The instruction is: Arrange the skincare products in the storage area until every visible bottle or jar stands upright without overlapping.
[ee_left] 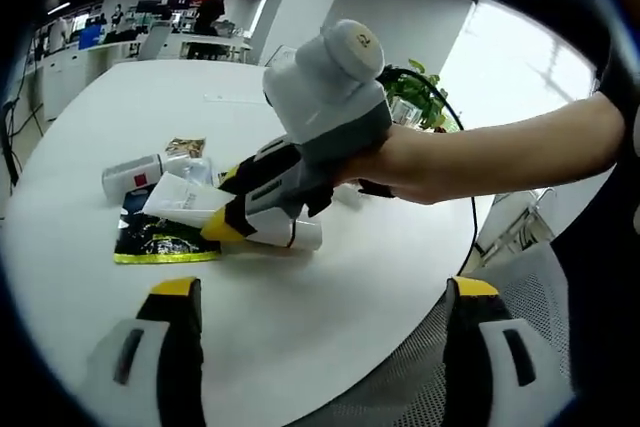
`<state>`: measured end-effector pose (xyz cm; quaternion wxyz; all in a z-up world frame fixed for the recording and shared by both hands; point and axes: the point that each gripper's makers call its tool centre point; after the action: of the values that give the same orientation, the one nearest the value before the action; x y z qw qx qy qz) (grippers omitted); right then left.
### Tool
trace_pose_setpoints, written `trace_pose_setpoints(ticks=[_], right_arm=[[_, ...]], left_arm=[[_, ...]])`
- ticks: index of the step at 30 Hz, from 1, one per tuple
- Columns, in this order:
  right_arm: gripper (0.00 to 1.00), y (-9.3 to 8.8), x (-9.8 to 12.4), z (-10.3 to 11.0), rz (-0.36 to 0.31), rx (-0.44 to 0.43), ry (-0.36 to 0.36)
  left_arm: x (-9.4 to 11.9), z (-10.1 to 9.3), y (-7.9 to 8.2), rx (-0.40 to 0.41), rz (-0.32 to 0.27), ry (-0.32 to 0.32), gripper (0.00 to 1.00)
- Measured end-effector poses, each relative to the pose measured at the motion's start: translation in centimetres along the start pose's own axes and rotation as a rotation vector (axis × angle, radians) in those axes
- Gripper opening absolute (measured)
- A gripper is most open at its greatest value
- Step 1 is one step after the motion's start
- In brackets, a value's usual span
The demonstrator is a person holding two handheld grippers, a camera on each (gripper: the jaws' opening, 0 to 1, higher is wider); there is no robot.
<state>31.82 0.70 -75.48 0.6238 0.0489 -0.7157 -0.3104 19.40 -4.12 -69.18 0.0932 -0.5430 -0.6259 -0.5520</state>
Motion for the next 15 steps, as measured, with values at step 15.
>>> trace_pose_setpoints(ticks=[15], right_arm=[[0.3, -1.0, 3.3, -0.7, -0.1, -0.054, -0.027]], left_arm=[[1.4, -0.1, 1.2, 0.008, -0.039, 0.003, 0.94]])
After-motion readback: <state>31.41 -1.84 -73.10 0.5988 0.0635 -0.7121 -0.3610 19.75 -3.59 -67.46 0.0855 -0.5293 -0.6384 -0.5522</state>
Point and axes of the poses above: the point that each gripper's makers call its tool centre point, and the gripper's own axes: x roughly backward along the fingers, z roughly to its left, y roughly out of its top, and after that the axes turned 14 degrees about z, right-handed
